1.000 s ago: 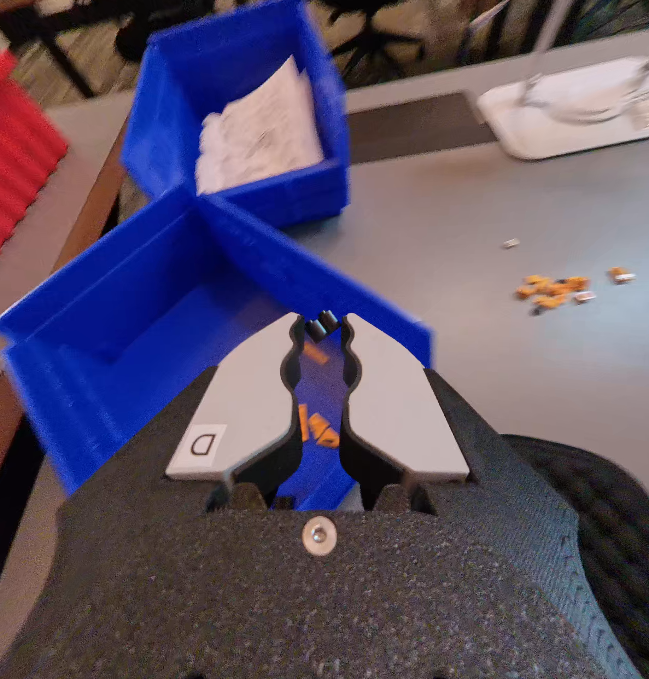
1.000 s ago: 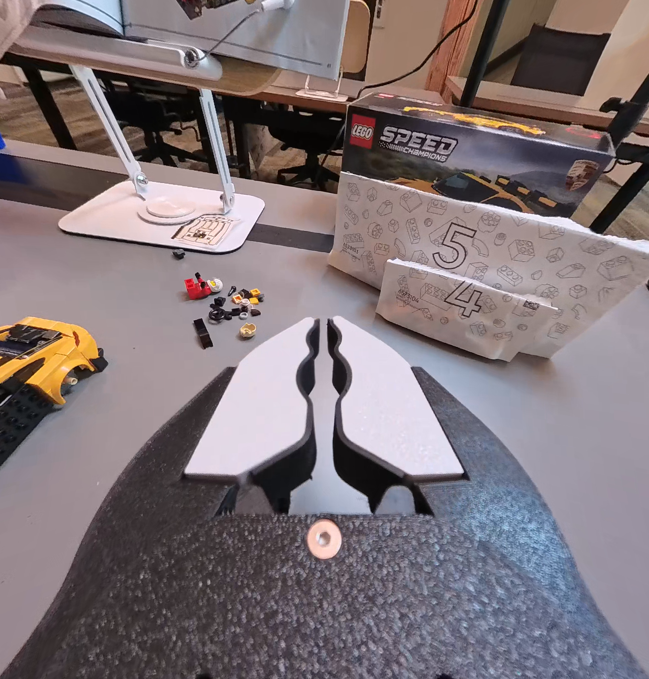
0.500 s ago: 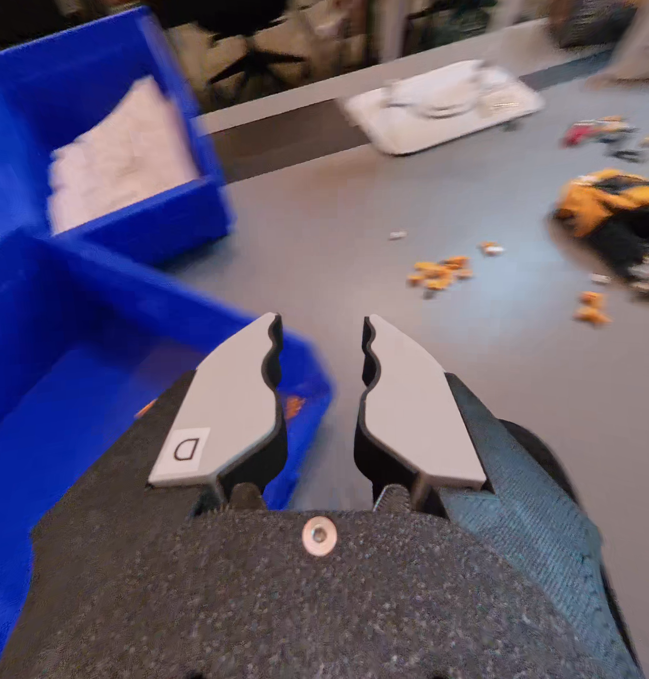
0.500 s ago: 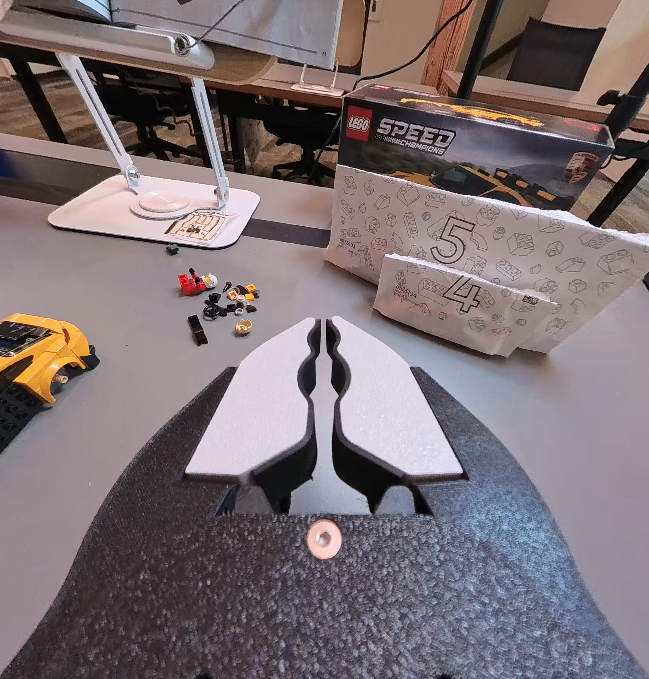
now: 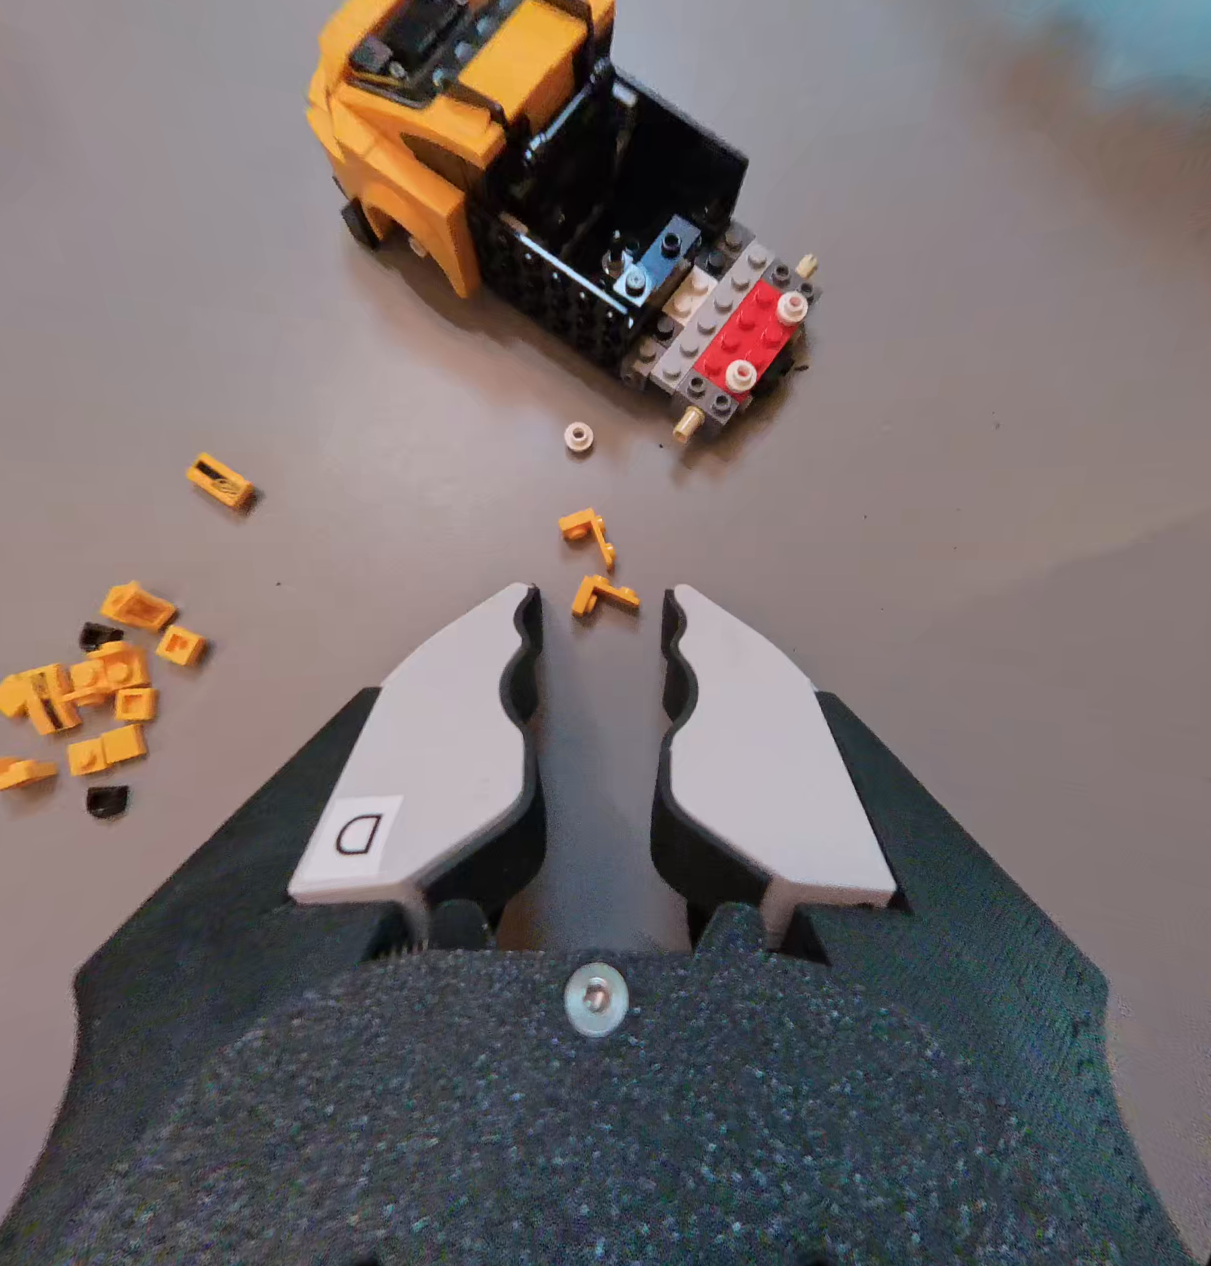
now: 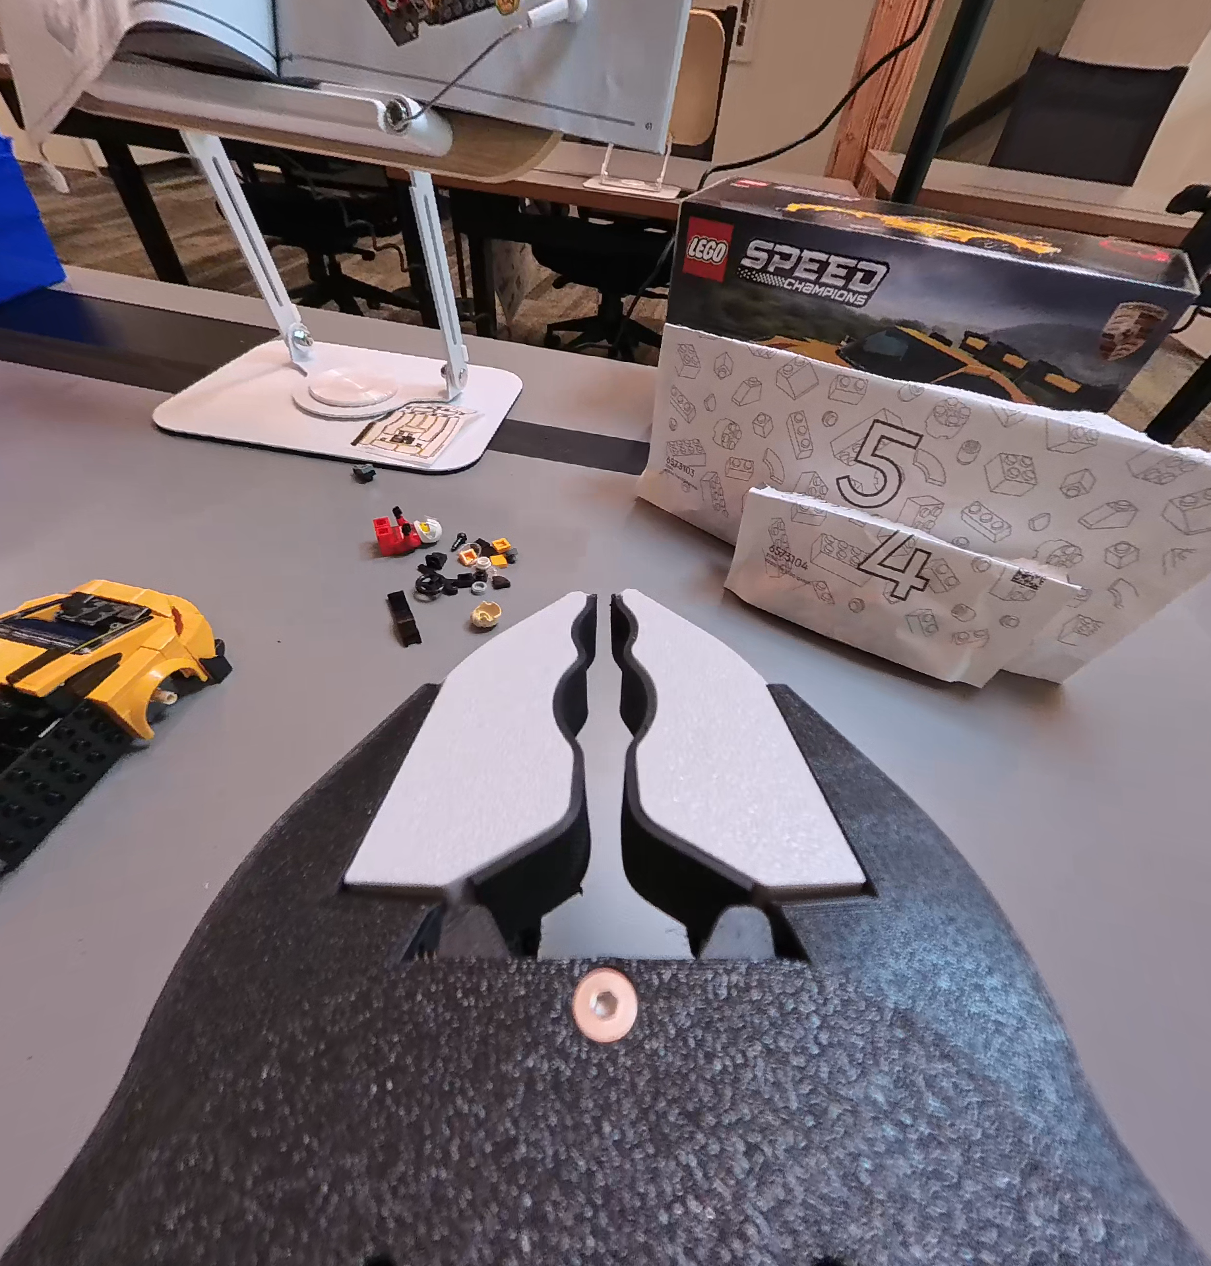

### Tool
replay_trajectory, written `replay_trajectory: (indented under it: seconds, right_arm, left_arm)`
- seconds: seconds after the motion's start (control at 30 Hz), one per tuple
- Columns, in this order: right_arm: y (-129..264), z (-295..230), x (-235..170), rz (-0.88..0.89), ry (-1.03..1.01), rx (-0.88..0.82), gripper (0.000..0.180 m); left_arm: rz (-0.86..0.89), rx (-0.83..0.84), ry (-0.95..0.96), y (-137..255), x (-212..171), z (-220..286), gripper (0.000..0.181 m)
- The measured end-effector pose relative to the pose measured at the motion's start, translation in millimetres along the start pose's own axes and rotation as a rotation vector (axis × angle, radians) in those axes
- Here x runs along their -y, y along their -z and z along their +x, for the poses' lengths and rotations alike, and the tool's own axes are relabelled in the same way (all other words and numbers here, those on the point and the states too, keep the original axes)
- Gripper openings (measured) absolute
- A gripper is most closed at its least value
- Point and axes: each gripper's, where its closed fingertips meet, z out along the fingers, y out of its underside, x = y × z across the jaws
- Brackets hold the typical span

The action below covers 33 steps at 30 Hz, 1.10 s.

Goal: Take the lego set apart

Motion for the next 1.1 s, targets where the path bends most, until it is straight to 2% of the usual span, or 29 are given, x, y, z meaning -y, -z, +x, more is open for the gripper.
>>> replay_trajectory:
  seconds: [0.07, 0.23, 0.4, 0.53, 0.63, 0.7, 0.8, 0.9, 0.97, 1.1]
  right_arm:
    - [0.1, -1.0, 0.2, 0.001, -0.004, 0.009, 0.003]
    - [-0.2, -3.9, 0.1, 0.001, -0.004, 0.027, 0.003]
    - [0.2, -4.4, 0.6, 0.004, -0.003, 0.030, 0.003]
    - [0.8, -3.4, 0.6, 0.006, -0.005, 0.027, 0.003]
    - [-0.3, -5.3, -0.2, 0.002, -0.008, 0.037, 0.003]
    - [-0.8, -7.2, -1.0, -0.001, -0.002, 0.042, 0.003]
    - [0.1, -6.8, -0.1, 0.003, 0.003, 0.035, 0.003]
    - [-0.2, -6.0, -1.0, 0.000, 0.001, 0.032, 0.003]
    - [-0.7, -6.7, -1.9, -0.003, 0.002, 0.034, 0.003]
    - [-1.2, -8.1, -2.7, -0.005, 0.006, 0.038, 0.003]
  left_arm:
    - [0.001, -0.016, -0.013, -1.8, 1.1, 2.9, 0.018]
    - [0.015, -0.009, -0.028, 2.2, 1.9, 1.1, 0.018]
    - [0.093, 0.070, 0.005, 33.6, 10.1, -19.2, 0.018]
    - [0.228, 0.396, 0.069, 121.1, 14.4, -74.0, 0.018]
    - [0.256, 0.704, 0.207, 198.5, -16.6, -129.3, 0.019]
    - [0.224, 0.834, 0.317, 230.8, -50.6, -155.9, 0.018]
    - [0.107, 0.855, 0.463, 236.9, -101.3, -173.3, 0.019]
    - [0.043, 0.796, 0.541, 220.6, -125.5, -174.6, 0.045]
    - [0.033, 0.779, 0.543, 213.1, -127.4, -172.5, 0.058]
    - [0.087, 0.789, 0.510, 213.0, -111.1, -170.0, 0.069]
